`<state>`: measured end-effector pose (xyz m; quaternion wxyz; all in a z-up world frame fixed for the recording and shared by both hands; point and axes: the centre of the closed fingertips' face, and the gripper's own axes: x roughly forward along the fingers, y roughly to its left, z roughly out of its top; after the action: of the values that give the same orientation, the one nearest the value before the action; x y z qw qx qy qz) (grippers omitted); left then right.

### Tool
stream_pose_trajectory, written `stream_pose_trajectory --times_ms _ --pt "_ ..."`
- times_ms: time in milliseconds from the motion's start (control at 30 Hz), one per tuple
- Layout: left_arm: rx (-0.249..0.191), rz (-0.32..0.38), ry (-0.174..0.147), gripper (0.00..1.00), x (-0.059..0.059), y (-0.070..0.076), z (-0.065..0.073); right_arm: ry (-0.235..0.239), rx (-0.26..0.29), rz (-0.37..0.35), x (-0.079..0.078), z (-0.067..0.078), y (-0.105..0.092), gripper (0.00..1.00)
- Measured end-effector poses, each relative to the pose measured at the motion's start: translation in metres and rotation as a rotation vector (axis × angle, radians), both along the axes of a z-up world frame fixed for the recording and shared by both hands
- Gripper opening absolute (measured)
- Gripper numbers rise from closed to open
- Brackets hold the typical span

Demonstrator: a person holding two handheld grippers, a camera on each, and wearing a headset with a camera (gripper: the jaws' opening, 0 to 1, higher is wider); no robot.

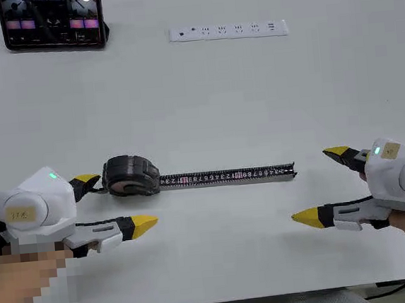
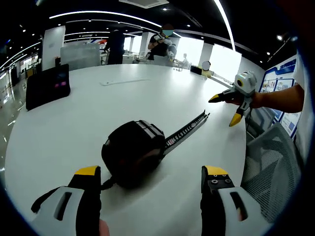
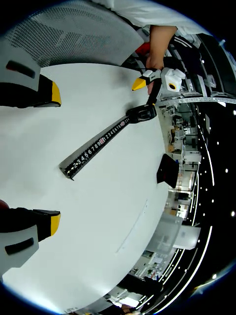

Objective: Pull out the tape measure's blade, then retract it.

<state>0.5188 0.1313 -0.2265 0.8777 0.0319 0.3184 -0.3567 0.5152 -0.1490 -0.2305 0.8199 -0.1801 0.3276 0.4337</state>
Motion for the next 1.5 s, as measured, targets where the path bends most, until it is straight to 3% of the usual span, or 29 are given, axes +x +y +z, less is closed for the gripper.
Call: stream_pose_trajectory --times_ms 667,900,1500 --pt "-0.037 0.032 0.018 0.81 0.004 -0.008 0.000 0.015 -0.008 0.039 0.012 0.000 0.000 0.81" --pt "-0.057 0.074 0.024 0.84 0.005 -0.011 0.001 0.032 -0.032 0.089 0.016 -0.001 0.000 0.77" --pt "-0.057 0.188 0.016 0.85 0.012 -0.015 -0.001 0.087 -0.122 0.255 0.024 -0.010 0.003 0.69"
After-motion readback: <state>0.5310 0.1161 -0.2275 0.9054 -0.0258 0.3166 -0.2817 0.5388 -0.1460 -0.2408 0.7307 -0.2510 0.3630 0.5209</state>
